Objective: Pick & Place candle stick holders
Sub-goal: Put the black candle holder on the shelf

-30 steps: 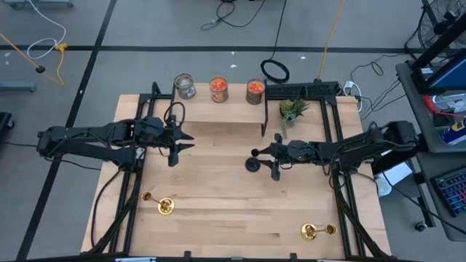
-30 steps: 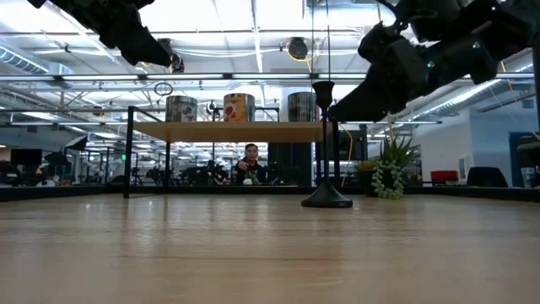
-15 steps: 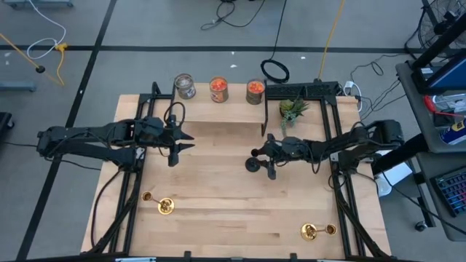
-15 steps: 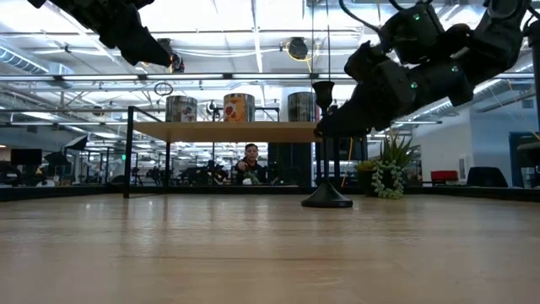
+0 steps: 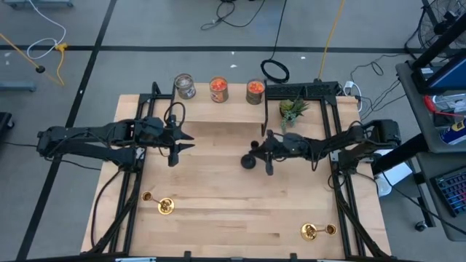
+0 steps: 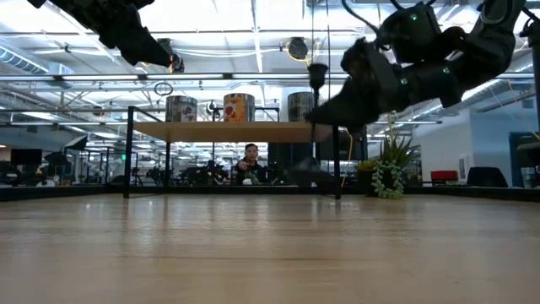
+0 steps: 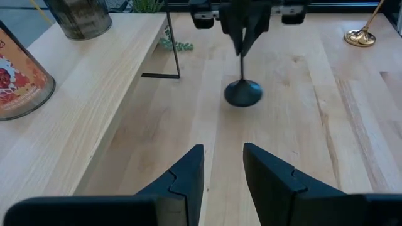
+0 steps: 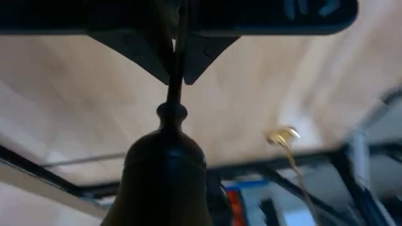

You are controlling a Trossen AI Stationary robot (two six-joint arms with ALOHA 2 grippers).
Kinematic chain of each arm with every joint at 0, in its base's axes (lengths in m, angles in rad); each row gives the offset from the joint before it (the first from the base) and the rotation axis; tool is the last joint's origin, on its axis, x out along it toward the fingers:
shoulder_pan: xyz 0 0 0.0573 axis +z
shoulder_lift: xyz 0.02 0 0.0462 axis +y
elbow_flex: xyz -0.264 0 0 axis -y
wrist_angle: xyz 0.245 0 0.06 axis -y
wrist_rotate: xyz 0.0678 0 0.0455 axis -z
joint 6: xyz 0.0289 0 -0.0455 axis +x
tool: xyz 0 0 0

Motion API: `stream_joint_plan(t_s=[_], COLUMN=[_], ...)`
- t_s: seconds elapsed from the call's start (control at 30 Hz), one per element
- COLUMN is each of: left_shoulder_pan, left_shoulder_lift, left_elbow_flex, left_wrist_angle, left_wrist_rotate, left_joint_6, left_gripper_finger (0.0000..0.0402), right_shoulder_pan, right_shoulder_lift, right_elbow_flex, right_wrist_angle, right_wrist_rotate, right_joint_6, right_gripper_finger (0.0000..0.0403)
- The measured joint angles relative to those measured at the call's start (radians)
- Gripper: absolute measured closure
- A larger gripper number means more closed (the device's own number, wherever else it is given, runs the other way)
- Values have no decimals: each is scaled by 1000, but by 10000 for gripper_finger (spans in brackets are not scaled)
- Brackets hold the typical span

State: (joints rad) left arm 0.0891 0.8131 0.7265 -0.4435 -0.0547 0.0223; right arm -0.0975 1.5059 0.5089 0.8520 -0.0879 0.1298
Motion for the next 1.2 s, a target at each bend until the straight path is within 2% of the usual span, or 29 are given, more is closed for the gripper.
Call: stream_joint_plan(t_s=[0.13,0.23,0.3,0.47,0.57,0.87,0.97,1.2], left_shoulder_pan=[0,0,0,0,0,0,0,0], left_shoulder_lift=[0,0,0,0,0,0,0,0], left_elbow_flex=[0,0,0,0,0,0,0,0], left_wrist_angle=[0,1,10,70,89,81,67,49], left_wrist_rotate=[0,0,0,1,1,10,10,20], left_joint_6=[0,4,31,87,101,103,103,118], left_gripper_finger=[284,284,284,284,284,284,284,284], right_shoulder_pan=[0,2,12,53,45,-95,-151,-230], right_shoulder_lift=[0,0,0,29,67,240,279,321], right_elbow_flex=[62,144,218,453,595,826,843,859], right_wrist_angle=[73,69,12,-360,-459,-517,-514,-491], right_wrist_rotate=[-74,-48,-7,92,156,165,170,160], right_joint_6=[124,232,248,55,-75,-140,-183,-114], right_gripper_finger=[392,393,388,385,391,390,390,390])
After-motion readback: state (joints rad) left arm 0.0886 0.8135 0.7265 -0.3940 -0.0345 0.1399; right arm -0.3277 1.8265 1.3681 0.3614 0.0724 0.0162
